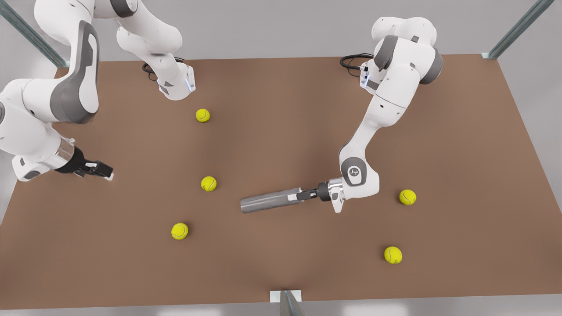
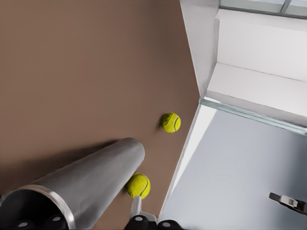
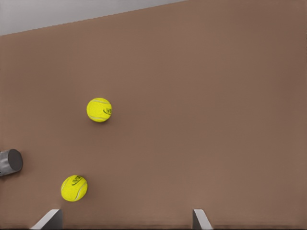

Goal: Put the tennis tube upright

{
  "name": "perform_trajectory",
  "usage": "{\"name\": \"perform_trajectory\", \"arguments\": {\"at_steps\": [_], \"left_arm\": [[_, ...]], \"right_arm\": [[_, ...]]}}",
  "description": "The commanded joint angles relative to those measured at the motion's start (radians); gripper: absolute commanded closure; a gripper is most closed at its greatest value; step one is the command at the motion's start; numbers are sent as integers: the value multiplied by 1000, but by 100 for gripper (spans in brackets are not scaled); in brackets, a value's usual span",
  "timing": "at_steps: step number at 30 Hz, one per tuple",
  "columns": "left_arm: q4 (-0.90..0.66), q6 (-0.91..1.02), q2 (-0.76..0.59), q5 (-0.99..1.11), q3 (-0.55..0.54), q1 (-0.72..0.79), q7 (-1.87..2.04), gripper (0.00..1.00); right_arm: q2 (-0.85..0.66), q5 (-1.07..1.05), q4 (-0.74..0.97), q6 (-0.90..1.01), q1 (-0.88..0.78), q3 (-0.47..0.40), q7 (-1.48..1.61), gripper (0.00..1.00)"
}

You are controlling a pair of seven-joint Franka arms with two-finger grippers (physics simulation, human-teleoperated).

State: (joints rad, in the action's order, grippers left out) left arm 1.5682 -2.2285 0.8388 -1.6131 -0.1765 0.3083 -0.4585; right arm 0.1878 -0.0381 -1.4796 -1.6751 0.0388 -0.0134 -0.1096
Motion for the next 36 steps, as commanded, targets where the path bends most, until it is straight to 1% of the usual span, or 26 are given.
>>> {"name": "perform_trajectory", "arguments": {"at_steps": [1,2,3,9,12,15,19,22,26,31,33,36], "left_arm": [[1,6,-1,-4,0,0,-14,70],[1,6,-1,-4,0,0,-14,77],[0,6,0,-4,0,0,-12,79],[0,24,-24,-1,9,-6,70,79],[22,76,-61,1,12,-26,116,79],[65,84,-115,12,17,-38,127,79],[92,82,-178,120,32,-55,188,79],[96,81,-224,268,54,-55,271,79],[93,84,-270,407,84,-55,333,79],[90,112,-343,659,123,-57,435,79],[90,121,-371,714,132,-55,445,79],[88,121,-395,887,144,-55,504,79]], "right_arm": [[-10,1,-5,46,1,0,57,0],[-10,1,-5,46,1,0,57,0],[-7,1,-5,45,1,0,57,0],[-4,1,-5,45,3,0,57,0],[-4,1,-5,45,3,-2,57,0],[-2,0,-5,45,3,0,57,0],[-1,1,-5,45,3,0,57,0],[-1,0,-5,45,6,-2,57,0],[1,1,-5,45,6,-2,57,0],[1,1,-4,45,6,-2,57,0],[1,1,-4,45,6,0,59,0],[1,1,-4,45,6,-2,57,0]]}}
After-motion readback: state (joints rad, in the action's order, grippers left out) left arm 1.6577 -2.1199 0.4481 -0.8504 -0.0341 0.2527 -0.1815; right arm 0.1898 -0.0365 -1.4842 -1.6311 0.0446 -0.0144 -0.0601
